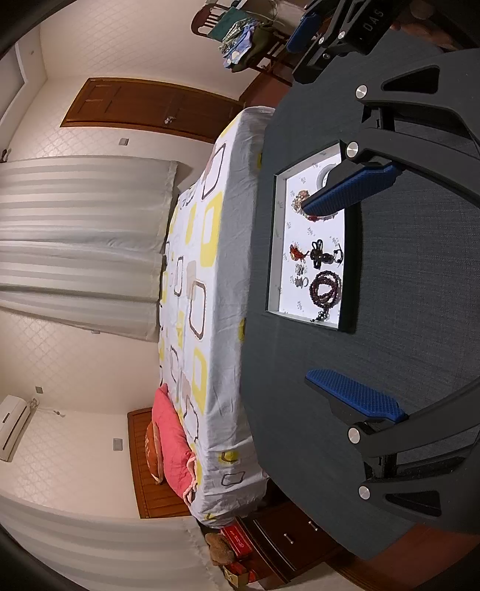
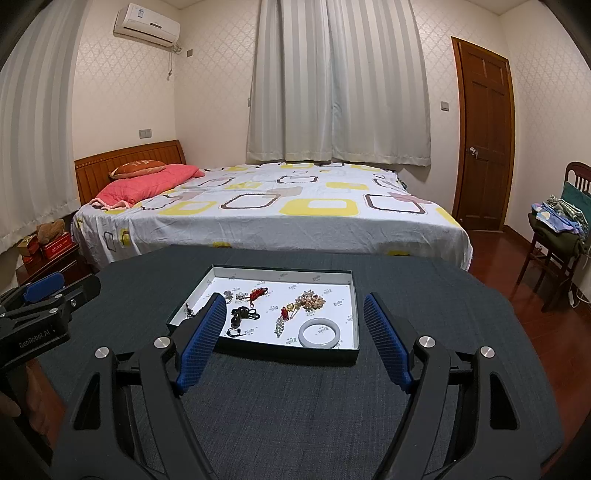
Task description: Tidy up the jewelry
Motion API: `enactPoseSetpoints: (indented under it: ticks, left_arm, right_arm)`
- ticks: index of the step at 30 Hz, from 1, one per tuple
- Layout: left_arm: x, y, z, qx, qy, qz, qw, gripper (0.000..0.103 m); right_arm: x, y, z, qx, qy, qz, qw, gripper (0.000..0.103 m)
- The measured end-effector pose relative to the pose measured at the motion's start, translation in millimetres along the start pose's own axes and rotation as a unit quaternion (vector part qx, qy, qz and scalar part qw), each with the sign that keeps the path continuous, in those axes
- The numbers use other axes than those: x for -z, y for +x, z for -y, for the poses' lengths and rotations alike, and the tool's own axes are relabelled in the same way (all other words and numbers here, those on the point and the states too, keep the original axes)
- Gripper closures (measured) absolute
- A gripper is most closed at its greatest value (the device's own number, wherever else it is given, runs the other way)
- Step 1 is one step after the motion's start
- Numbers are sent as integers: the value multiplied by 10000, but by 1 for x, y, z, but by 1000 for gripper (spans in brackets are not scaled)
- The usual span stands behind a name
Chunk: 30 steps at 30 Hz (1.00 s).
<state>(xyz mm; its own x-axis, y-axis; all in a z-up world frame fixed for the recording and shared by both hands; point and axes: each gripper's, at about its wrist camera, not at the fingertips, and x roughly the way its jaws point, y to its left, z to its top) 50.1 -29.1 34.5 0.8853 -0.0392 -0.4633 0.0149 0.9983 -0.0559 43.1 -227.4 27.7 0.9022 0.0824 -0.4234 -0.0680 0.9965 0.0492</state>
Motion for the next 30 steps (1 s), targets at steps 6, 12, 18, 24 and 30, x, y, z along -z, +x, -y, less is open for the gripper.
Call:
enactPoseSetpoints:
  ticks: [6, 12, 18, 24, 30]
  left_arm:
    - [1, 1, 4, -58, 88, -5, 9999, 21]
    - [0, 2, 3, -8, 11, 14, 10000, 21]
    - [2, 4, -1, 51, -104, -18, 9999, 18]
    - [4, 5, -2, -136, -152, 40, 9998, 18]
    - [5, 6, -2, -106, -111, 84, 9998, 18]
  right_arm:
    - [0, 1, -2, -4, -7, -26, 10000, 28]
    - [0, 2, -6, -13, -14, -42, 10000, 28]
    - [2, 4, -7, -14, -14, -65, 10000, 28]
    - [3, 4, -7, -13, -6, -69, 10000, 28]
    - [5, 5, -8, -21, -7, -78, 10000, 28]
